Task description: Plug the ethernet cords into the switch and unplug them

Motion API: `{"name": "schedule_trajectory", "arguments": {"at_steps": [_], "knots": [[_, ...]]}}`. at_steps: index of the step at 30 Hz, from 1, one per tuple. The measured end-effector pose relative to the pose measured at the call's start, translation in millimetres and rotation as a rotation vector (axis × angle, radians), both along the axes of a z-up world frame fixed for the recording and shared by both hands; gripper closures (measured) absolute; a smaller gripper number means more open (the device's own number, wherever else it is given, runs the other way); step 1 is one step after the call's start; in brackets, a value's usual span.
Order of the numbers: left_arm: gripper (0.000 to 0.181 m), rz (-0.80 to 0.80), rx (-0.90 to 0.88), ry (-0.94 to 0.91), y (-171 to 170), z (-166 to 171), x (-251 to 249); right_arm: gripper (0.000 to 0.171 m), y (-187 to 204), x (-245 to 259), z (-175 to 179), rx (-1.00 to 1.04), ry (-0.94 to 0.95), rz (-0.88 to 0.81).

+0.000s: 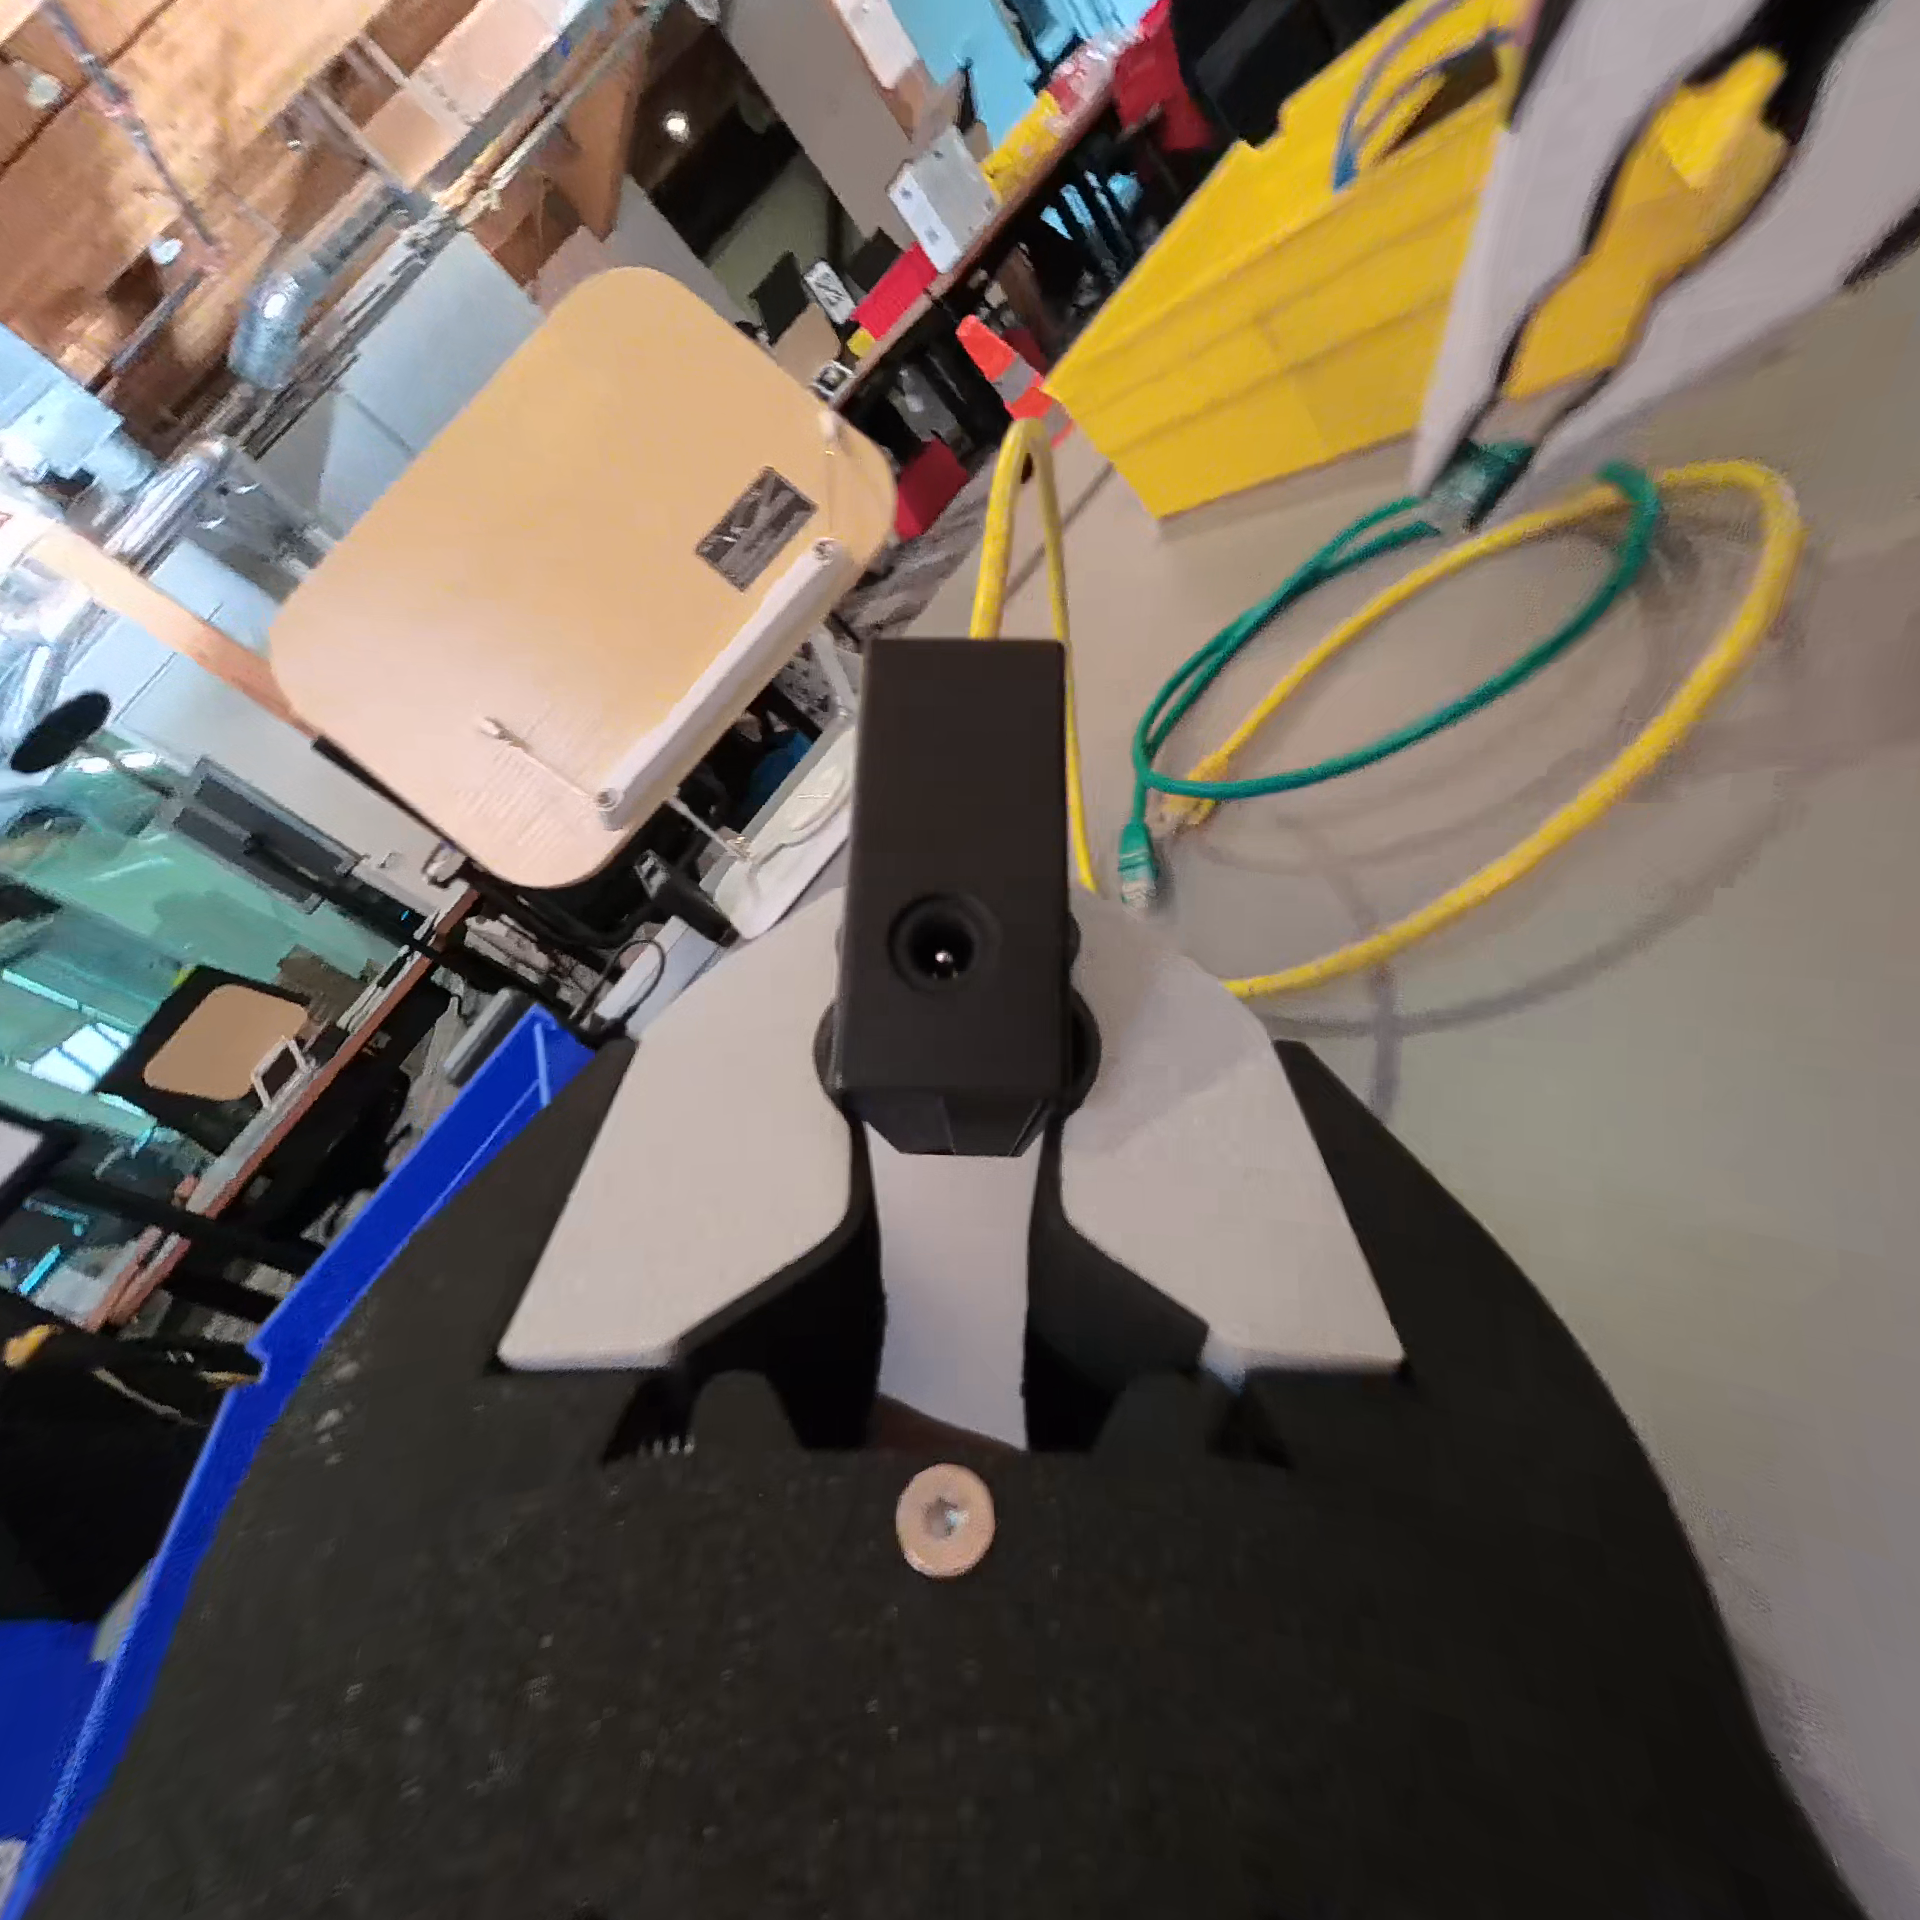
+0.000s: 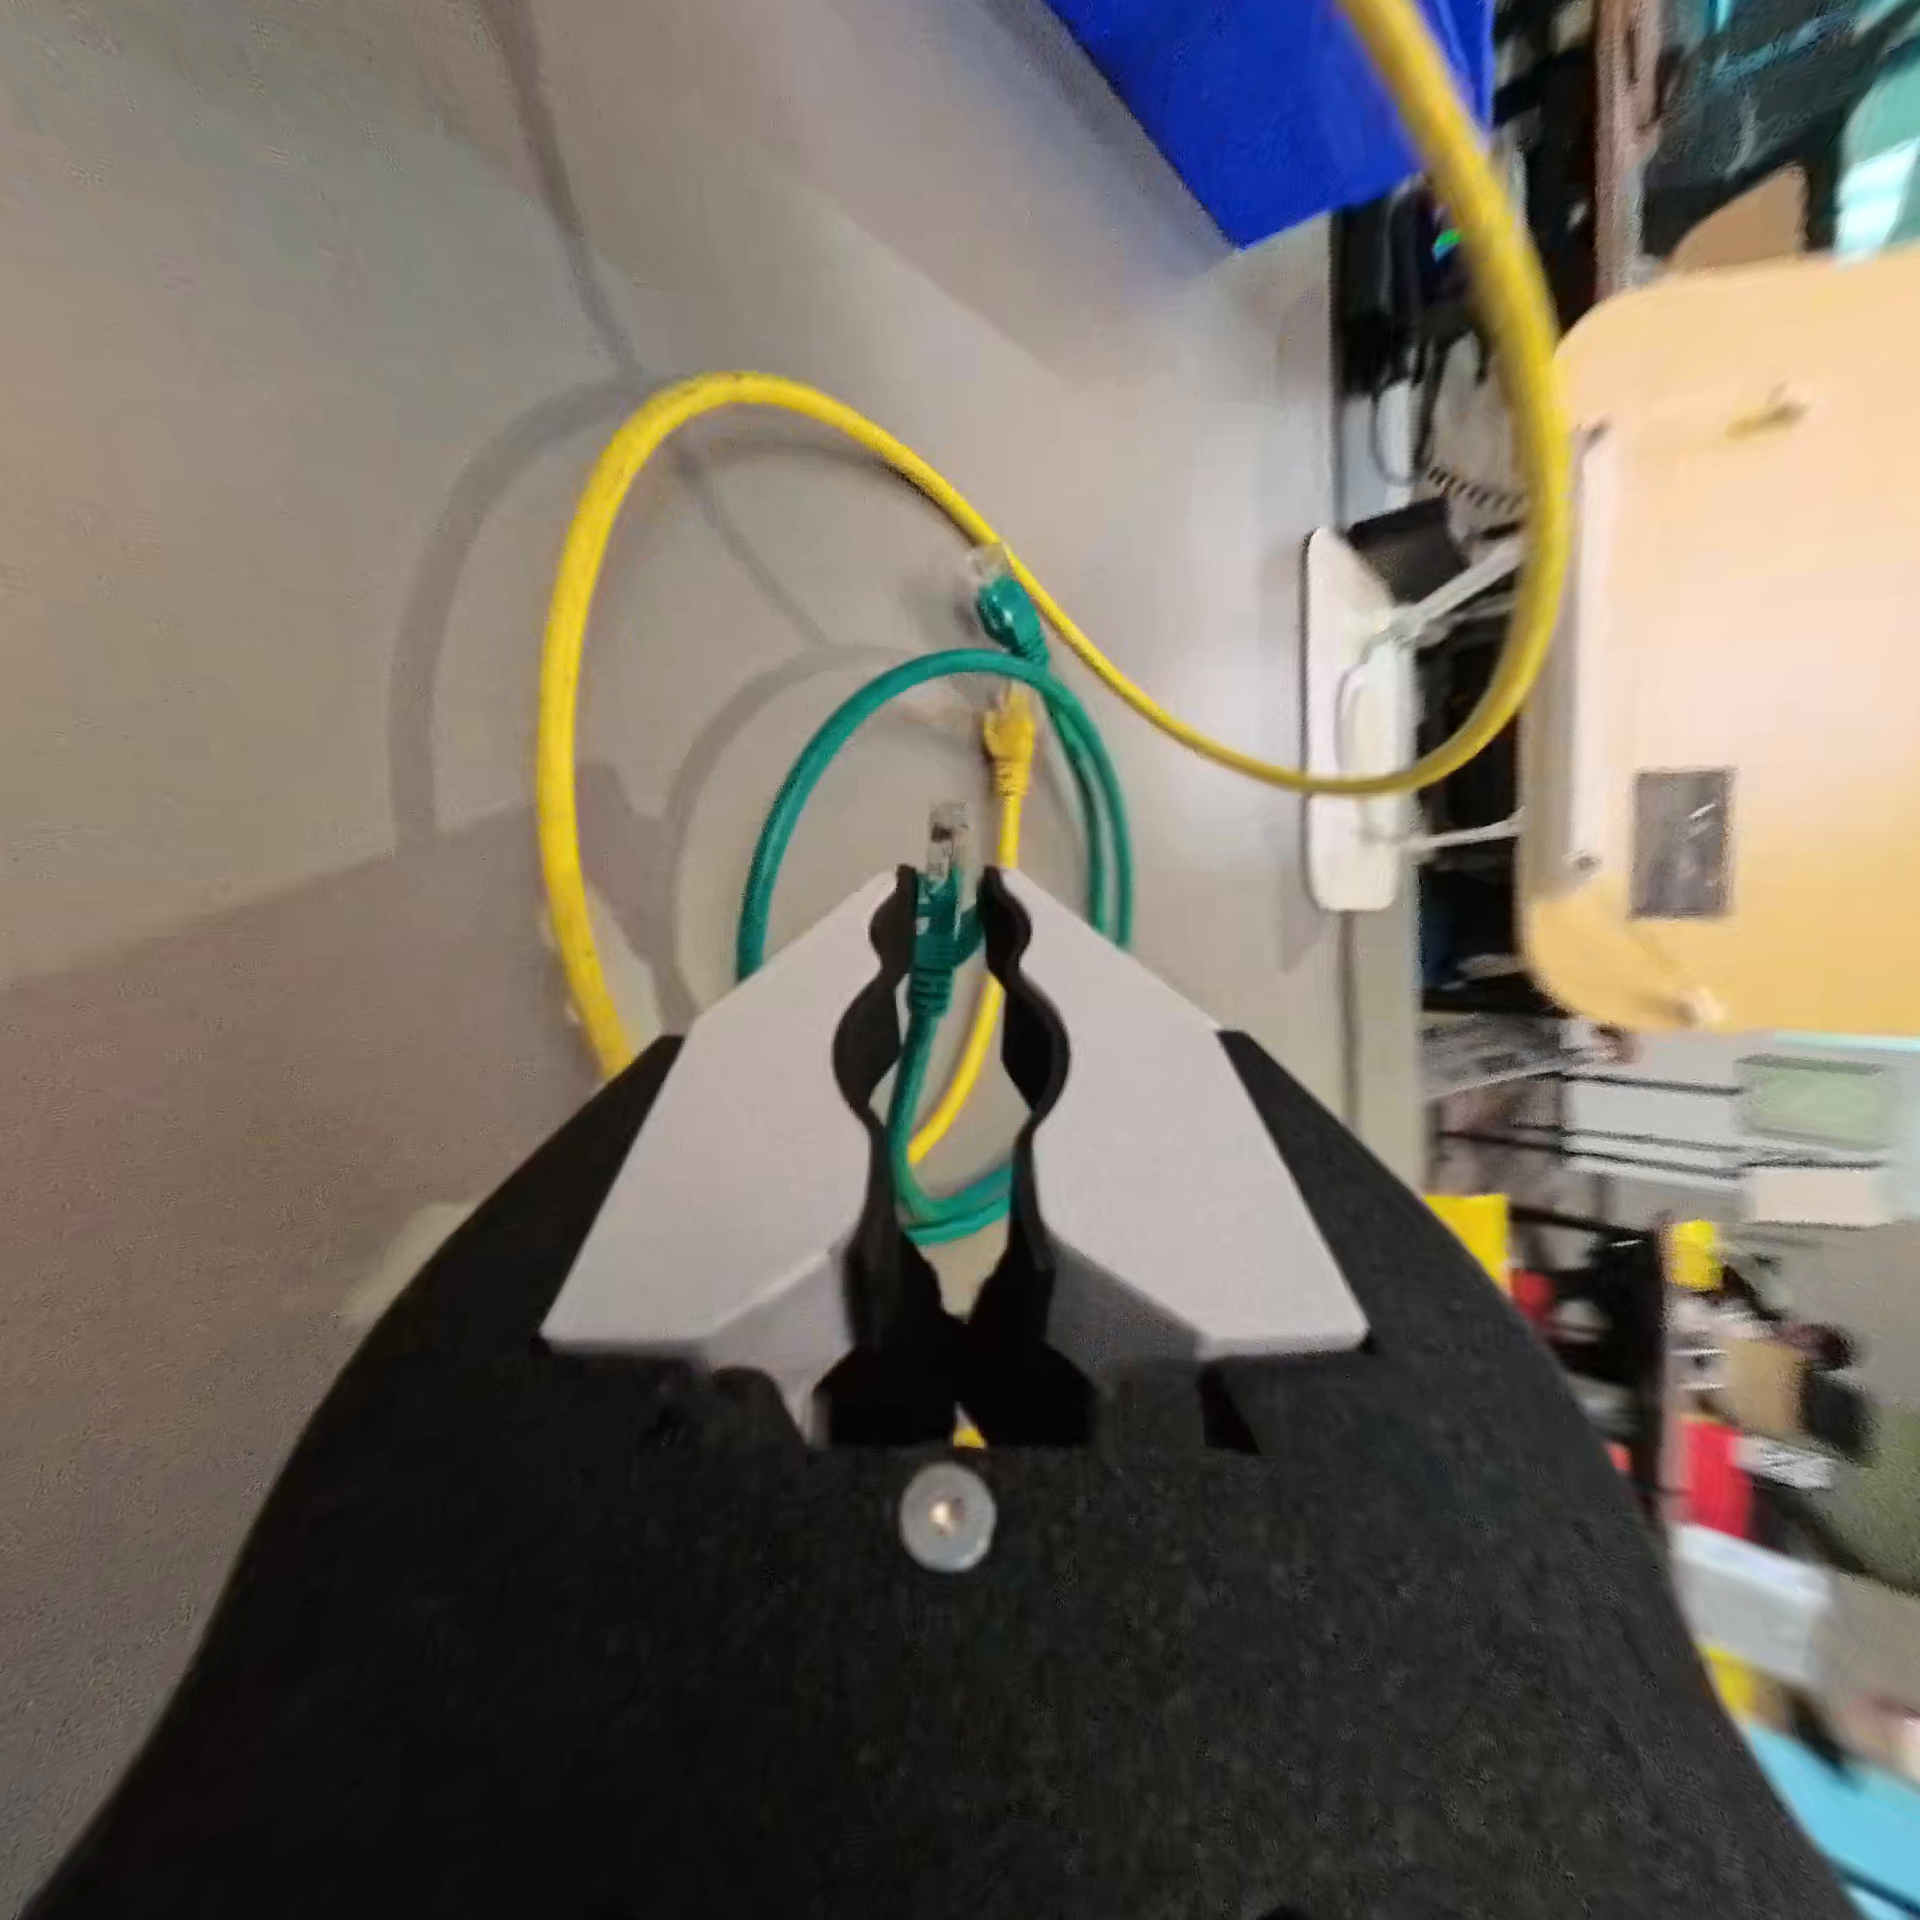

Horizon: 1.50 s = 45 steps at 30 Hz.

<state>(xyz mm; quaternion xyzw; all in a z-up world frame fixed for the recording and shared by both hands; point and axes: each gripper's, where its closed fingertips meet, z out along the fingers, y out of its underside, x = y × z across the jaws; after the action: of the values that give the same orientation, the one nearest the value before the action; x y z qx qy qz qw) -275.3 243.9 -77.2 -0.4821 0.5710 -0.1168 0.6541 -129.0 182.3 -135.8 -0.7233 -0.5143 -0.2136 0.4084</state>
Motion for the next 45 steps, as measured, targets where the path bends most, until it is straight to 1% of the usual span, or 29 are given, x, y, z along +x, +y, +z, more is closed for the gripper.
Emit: {"name": "schedule_trajectory", "arguments": {"at_steps": [1,2,3,6,8,10,12,15,16,18,19,21,23,25,26,27,28,29,30,32,34,35,36,38,40,43,45], "knots": [[0.151,0.028,-0.008,-0.029,4,5,-3,0.159,-3,1,-8,-0.041,0.073,-0.037],[0.149,0.063,-0.004,-0.051,9,9,-7,0.159,-4,1,-13,-0.050,0.121,-0.068],[0.151,0.090,0.002,-0.059,13,11,-11,0.159,-4,1,-15,-0.029,0.152,-0.096],[0.151,0.166,0.022,-0.050,26,11,-20,0.158,-5,1,-20,-0.006,0.250,-0.198],[0.151,0.169,0.014,-0.029,28,7,-21,0.158,-10,-2,-20,-0.029,0.330,-0.255],[0.151,0.153,0.021,-0.014,26,4,-19,0.153,-16,-11,-14,-0.029,0.445,-0.284],[0.151,0.143,0.028,0.003,24,1,-17,0.147,-22,-16,-13,-0.087,0.559,-0.305],[0.151,0.124,0.026,0.020,20,-3,-13,0.135,-18,-9,7,-0.135,0.727,-0.308],[0.151,0.119,0.031,0.022,18,-3,-12,0.134,-12,1,17,-0.136,0.761,-0.330],[0.151,0.110,0.045,0.039,16,-4,-10,0.134,0,24,27,-0.210,0.796,-0.399],[0.151,0.110,0.054,0.043,15,-3,-10,0.132,8,39,26,-0.251,0.766,-0.453],[0.151,0.105,0.058,0.050,14,-4,-9,0.132,30,72,15,-0.300,0.630,-0.558],[0.151,0.101,0.059,0.057,14,-6,-8,0.132,46,100,-10,-0.407,0.499,-0.674],[0.151,0.096,0.059,0.071,14,-9,-8,0.134,56,98,-33,-0.560,0.472,-0.721],[0.151,0.088,0.056,0.076,13,-11,-8,0.138,53,101,-44,-0.641,0.428,-0.784],[0.151,0.073,0.053,0.084,11,-13,-7,0.138,51,109,-50,-0.671,0.333,-0.851],[0.151,0.061,0.054,0.093,10,-16,-6,0.140,57,109,-50,-0.640,0.267,-0.836],[0.151,0.059,0.060,0.104,9,-18,-6,0.145,66,105,-48,-0.598,0.247,-0.797],[0.151,0.057,0.069,0.113,7,-19,-5,0.145,71,108,-47,-0.581,0.228,-0.795],[0.151,0.046,0.081,0.114,5,-19,-5,0.143,69,117,-54,-0.643,0.220,-0.848],[0.151,0.041,0.080,0.106,3,-17,-4,0.147,67,113,-66,-0.761,0.295,-0.851],[0.151,0.037,0.079,0.099,3,-16,-4,0.149,71,109,-68,-0.783,0.343,-0.842],[0.151,0.033,0.077,0.096,2,-16,-3,0.152,72,108,-68,-0.807,0.358,-0.842],[0.151,0.030,0.075,0.100,2,-16,-1,0.156,70,112,-69,-0.828,0.328,-0.855],[0.151,0.027,0.077,0.102,1,-17,0,0.160,73,111,-69,-0.810,0.296,-0.808],[0.151,0.029,0.085,0.103,2,-16,-1,0.161,74,108,-66,-0.767,0.299,-0.788],[0.151,0.037,0.078,0.098,4,-15,-2,0.161,75,104,-50,-0.704,0.311,-0.751]]}}
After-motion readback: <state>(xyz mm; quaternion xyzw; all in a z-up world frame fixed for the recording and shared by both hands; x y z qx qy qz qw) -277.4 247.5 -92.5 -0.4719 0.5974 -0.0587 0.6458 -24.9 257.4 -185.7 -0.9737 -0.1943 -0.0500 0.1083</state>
